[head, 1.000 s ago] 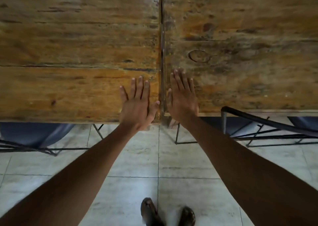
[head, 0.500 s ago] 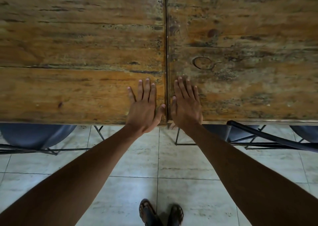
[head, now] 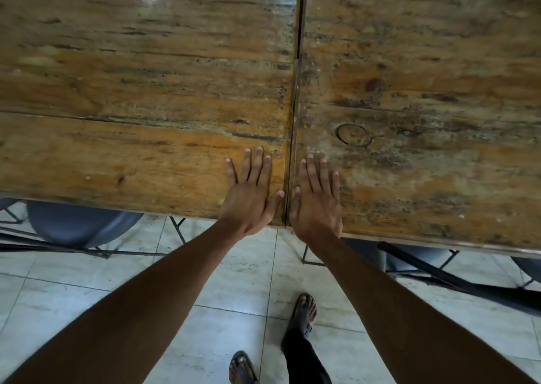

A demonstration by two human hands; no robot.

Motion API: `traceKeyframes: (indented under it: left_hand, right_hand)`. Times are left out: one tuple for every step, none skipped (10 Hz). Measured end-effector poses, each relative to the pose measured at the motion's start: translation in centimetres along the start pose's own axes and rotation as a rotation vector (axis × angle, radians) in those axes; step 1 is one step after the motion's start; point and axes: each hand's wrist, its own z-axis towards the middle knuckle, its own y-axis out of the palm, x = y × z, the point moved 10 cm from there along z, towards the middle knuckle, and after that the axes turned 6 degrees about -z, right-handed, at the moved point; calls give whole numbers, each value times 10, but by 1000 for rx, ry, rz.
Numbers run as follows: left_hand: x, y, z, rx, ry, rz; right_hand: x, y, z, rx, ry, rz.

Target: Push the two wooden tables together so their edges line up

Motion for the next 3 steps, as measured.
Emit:
traceKeyframes:
  left_hand:
    - [-2,-1,2,-94,-55,24]
    - [-8,-24,-2,-245,-119,62]
    - [10,-48,-7,-255,-129,36]
  right_hand:
    - [1,-2,2,-33,2,24]
    - [-12,-6,3,-42,-25,84]
    - [4,-10,6,-41,48,167]
